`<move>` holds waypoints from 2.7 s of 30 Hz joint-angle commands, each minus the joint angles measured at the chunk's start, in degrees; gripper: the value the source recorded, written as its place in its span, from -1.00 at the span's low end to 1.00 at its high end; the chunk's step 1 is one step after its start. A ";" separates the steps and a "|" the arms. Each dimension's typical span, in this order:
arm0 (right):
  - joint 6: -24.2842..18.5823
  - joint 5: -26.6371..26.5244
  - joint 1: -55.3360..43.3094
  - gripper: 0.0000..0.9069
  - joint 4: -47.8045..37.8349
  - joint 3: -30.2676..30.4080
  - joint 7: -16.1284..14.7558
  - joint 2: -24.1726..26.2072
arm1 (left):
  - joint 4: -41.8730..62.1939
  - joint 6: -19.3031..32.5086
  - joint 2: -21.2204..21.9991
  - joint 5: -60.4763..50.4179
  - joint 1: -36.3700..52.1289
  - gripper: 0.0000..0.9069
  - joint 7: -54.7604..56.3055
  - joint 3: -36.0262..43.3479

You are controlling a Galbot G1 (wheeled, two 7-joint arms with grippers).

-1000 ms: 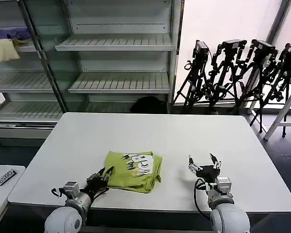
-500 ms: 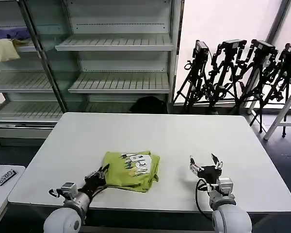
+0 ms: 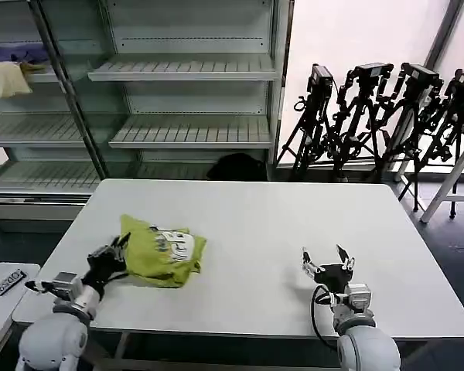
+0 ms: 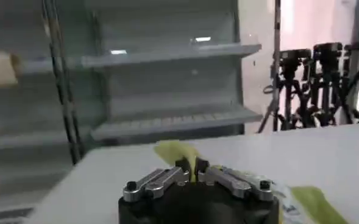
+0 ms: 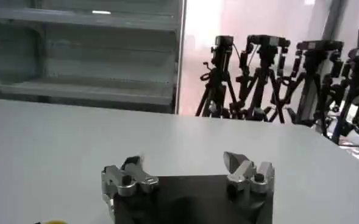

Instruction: Fold and organize the clothes.

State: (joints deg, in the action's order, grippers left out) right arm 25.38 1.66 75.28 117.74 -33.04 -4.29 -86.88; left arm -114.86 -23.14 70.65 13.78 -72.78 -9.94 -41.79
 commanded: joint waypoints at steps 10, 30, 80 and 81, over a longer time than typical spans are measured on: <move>-2.23 -0.47 3.16 1.00 -0.13 -1.07 -0.01 0.29 | -7.81 1.77 -9.00 -25.83 4.97 -0.98 -7.62 21.62; -3.08 -0.69 6.01 1.00 2.10 -0.98 -1.64 -0.02 | 8.42 -1.81 4.55 -22.95 14.55 -0.96 2.75 45.28; 8.18 -31.68 -7.11 1.00 -5.63 14.38 17.34 -1.06 | -9.44 1.99 1.02 -0.64 -0.16 1.00 3.72 7.62; 8.18 -31.64 -7.16 1.00 -6.50 14.04 17.62 -1.42 | -9.39 2.00 1.02 -0.65 -0.29 1.00 3.72 7.58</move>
State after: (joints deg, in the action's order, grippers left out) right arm 33.30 -28.44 73.03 117.25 -20.01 7.93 -88.16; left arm -122.17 -22.76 71.19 10.26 -67.61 -6.21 -26.70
